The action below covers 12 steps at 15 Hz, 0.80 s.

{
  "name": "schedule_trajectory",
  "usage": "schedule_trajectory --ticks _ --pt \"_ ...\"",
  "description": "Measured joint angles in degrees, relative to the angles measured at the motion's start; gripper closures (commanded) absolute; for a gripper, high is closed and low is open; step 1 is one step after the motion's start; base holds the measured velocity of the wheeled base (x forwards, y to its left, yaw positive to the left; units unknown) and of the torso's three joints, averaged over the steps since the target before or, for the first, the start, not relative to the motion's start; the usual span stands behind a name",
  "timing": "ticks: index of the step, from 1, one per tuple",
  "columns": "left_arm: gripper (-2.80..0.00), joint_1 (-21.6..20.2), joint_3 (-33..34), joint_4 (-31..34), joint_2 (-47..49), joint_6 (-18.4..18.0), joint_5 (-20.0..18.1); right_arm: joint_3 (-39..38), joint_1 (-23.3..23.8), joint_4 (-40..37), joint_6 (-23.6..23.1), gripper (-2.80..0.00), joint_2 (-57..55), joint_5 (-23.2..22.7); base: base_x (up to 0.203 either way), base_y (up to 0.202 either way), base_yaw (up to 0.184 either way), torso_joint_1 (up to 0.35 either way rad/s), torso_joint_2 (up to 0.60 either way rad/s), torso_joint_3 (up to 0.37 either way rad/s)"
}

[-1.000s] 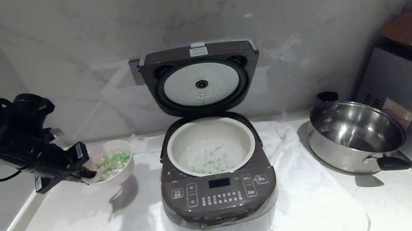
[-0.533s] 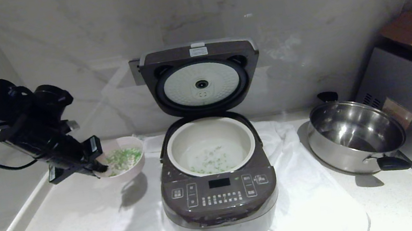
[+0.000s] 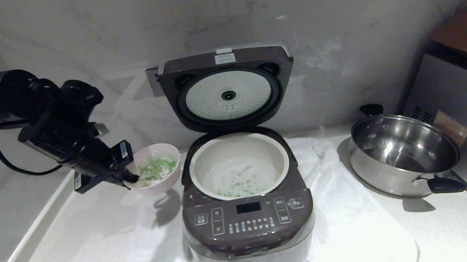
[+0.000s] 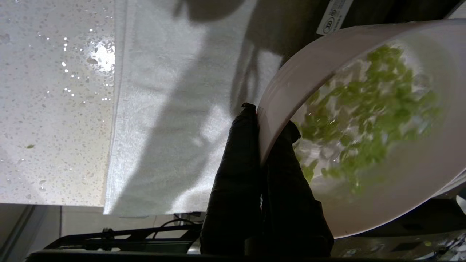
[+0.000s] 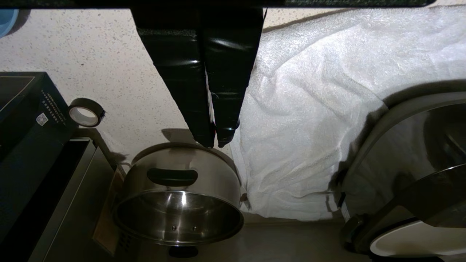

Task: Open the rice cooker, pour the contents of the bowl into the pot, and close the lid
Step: Pour the water from the bowl into the rice cooker

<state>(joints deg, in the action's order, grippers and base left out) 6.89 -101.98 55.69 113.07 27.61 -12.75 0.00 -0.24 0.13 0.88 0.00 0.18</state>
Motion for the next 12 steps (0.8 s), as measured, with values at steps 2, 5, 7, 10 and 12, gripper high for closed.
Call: schedule_trajectory --ticks 2,5,7,10,12 --pt "0.00 0.9 -2.2 1.6 0.9 0.0 0.0 0.0 0.0 0.0 0.0 0.00 0.0 0.0 0.000 0.000 0.000 0.000 0.00 0.000" --pt "0.00 2.8 -5.1 3.1 2.1 0.4 0.0 0.0 0.0 0.0 0.0 0.00 0.0 0.0 0.000 0.000 0.000 0.000 0.00 0.000" --pt "0.00 4.6 -6.5 3.7 2.8 1.1 0.1 0.0 0.0 0.0 0.0 0.00 0.0 0.0 0.000 0.000 0.000 0.000 0.00 0.000" --pt "0.00 7.4 -8.3 3.8 3.9 2.8 1.4 0.0 0.0 0.0 0.0 0.00 0.0 0.0 0.000 0.000 0.000 0.000 0.00 0.000" --pt "0.00 9.1 -9.1 3.7 4.5 3.2 1.6 0.0 0.0 0.0 0.0 0.00 0.0 0.0 0.000 0.000 0.000 0.000 0.00 0.000"
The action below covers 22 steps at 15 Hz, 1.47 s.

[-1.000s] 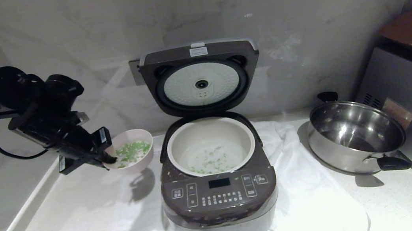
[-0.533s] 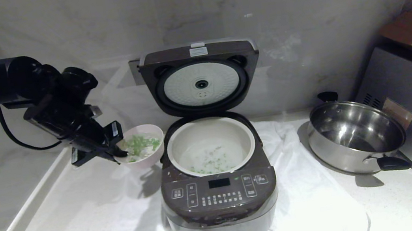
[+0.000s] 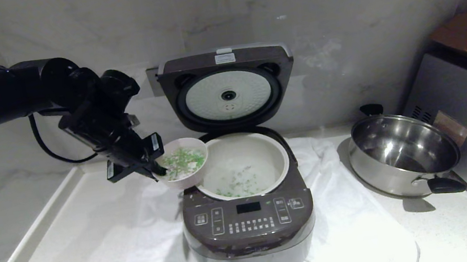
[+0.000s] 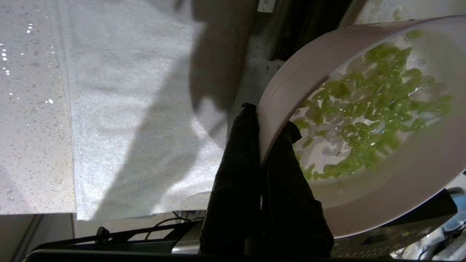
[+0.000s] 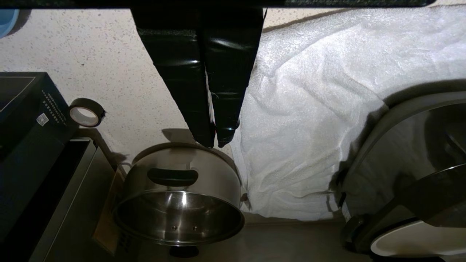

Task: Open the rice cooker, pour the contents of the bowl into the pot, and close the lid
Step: Pour the water from the bowl into the rice cooker

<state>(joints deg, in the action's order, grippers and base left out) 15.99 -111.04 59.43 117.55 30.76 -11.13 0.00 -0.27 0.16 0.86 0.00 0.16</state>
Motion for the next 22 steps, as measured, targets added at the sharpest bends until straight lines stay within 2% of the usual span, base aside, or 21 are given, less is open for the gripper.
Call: schedule_trajectory --ticks 6,11,16,19,20,22 --pt "0.00 2.9 -0.8 -0.8 1.1 0.7 0.2 0.0 0.0 0.0 0.0 0.00 0.0 0.0 0.000 0.000 0.000 0.000 0.00 0.000" --pt "0.00 6.5 -0.9 -3.5 2.5 3.4 2.5 0.0 0.0 0.0 0.0 0.00 0.0 0.0 0.000 0.000 0.000 0.000 0.00 0.000" --pt "0.00 9.0 -1.2 -6.4 3.5 7.1 2.6 0.0 0.0 0.0 0.0 0.00 0.0 0.0 0.000 0.000 0.000 0.000 0.00 0.000" --pt "0.00 9.7 -1.2 -10.1 4.0 11.8 2.6 0.0 0.0 0.0 0.0 0.00 0.0 0.0 0.000 0.000 0.000 0.000 0.00 0.000" --pt "0.00 9.9 -1.2 -10.4 4.3 12.4 2.6 0.0 0.0 0.0 0.0 0.00 0.0 0.0 0.000 0.000 0.000 0.000 0.00 0.000" --pt "0.00 10.7 -1.1 -11.5 5.6 14.3 4.3 0.0 0.0 0.0 0.1 0.00 0.0 0.0 0.000 0.000 0.000 0.000 0.00 0.000"
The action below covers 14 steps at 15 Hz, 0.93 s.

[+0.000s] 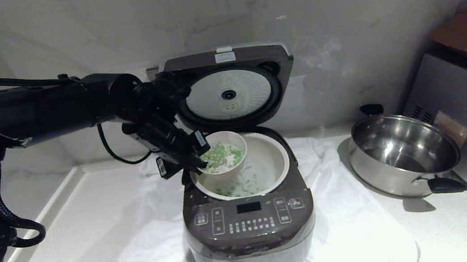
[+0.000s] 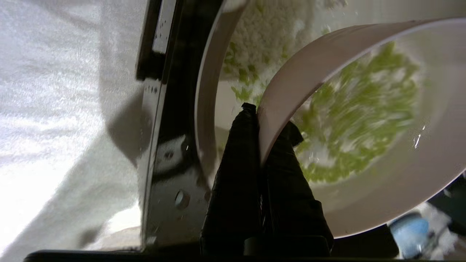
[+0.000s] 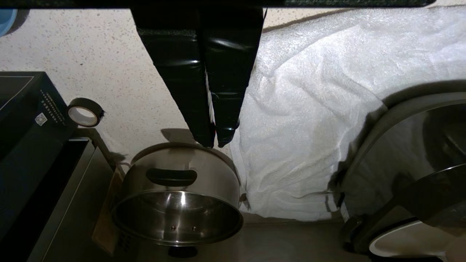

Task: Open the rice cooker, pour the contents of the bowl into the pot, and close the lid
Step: Pour the water from the bowl into the rice cooker

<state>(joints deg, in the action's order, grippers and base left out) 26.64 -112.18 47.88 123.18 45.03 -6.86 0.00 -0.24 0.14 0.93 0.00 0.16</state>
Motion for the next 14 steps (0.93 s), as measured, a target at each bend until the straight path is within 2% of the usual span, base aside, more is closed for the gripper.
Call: schedule_trajectory --ticks 3,9,11,14 --pt "0.00 1.6 0.1 -2.4 2.7 2.5 6.7 0.0 0.0 0.0 0.2 0.00 0.0 0.0 0.000 0.000 0.000 0.000 0.00 0.000" --pt "0.00 2.4 2.9 -5.6 3.7 4.7 8.0 0.0 0.0 0.0 0.3 0.00 0.0 0.0 0.000 0.000 0.000 0.000 0.00 0.000" --pt "0.00 2.8 5.5 -9.2 3.1 4.7 9.4 0.0 0.0 0.0 0.3 0.00 0.0 0.1 0.000 0.000 0.000 0.000 0.00 0.000" --pt "0.00 3.3 13.1 -18.5 0.2 4.8 10.8 0.0 0.0 0.0 0.4 0.00 0.0 0.1 0.000 0.000 0.000 0.000 0.00 0.000"
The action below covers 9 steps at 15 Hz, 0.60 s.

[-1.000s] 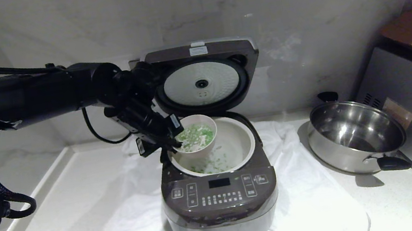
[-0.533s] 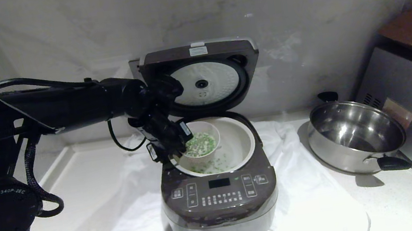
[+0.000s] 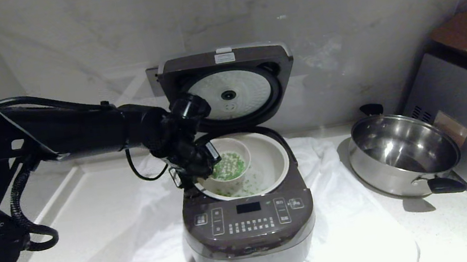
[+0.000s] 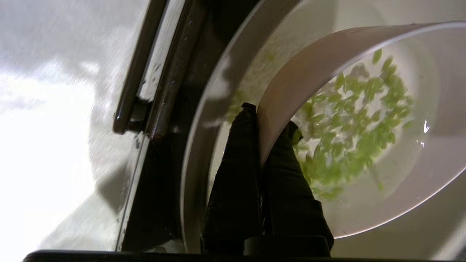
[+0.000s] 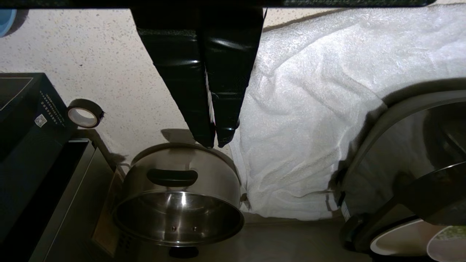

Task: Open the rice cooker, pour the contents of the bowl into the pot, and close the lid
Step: Pour the water from the bowl into the rice cooker

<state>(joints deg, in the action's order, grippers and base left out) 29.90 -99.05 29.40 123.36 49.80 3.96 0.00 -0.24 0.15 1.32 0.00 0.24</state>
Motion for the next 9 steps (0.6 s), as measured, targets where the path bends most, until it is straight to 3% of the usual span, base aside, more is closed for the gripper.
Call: schedule_trajectory --ticks 6,9 --pt "0.00 0.6 19.5 -26.3 -6.0 -1.4 2.0 0.0 0.0 0.0 0.0 0.00 0.0 0.0 0.000 0.000 0.000 0.000 0.00 0.000" --pt "0.00 1.4 29.2 -44.7 -6.8 -2.7 2.5 0.0 0.0 0.0 0.0 0.00 0.0 0.0 0.000 0.000 0.000 0.000 0.00 0.000"
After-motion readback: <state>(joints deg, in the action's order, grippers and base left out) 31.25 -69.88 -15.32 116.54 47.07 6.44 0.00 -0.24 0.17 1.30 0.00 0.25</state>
